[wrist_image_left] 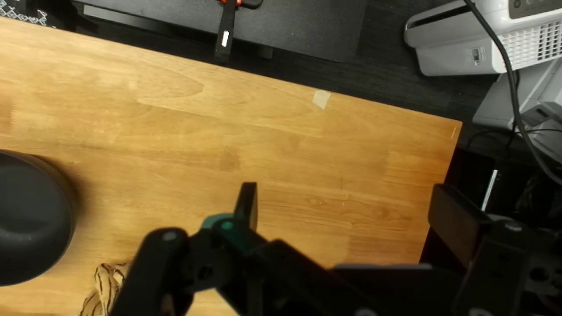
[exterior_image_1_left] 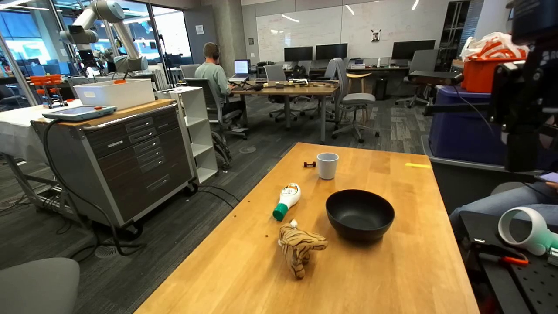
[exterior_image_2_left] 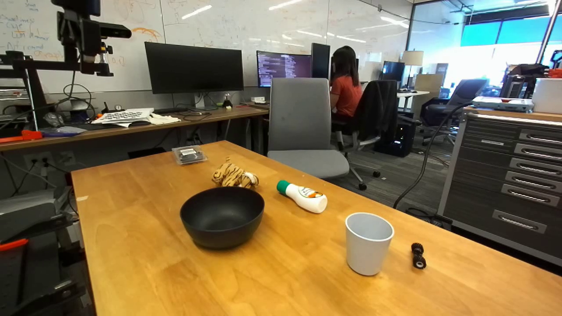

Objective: Put the tiger toy inside the bowl

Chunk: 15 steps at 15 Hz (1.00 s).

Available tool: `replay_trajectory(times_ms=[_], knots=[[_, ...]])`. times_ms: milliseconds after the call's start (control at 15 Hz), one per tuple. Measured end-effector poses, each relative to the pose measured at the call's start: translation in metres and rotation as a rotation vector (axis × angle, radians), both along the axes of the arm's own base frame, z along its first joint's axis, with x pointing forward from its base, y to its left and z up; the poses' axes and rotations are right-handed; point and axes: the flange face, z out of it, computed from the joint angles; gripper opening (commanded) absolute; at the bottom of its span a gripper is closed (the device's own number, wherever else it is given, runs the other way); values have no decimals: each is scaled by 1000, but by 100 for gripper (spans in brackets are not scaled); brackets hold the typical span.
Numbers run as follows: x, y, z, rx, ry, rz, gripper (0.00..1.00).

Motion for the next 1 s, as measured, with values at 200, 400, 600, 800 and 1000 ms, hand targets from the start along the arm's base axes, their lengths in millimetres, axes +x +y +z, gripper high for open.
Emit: replay_trajectory(times_ms=[200, 400, 600, 800, 1000], knots=[[2, 0, -2, 1, -4, 4, 100], [15, -3, 0, 7, -82, -13, 100], [32, -8, -1, 6, -164, -35, 100], [52, -15, -7, 11, -218, -71, 100], [80, -22, -18, 10, -261, -123, 100]])
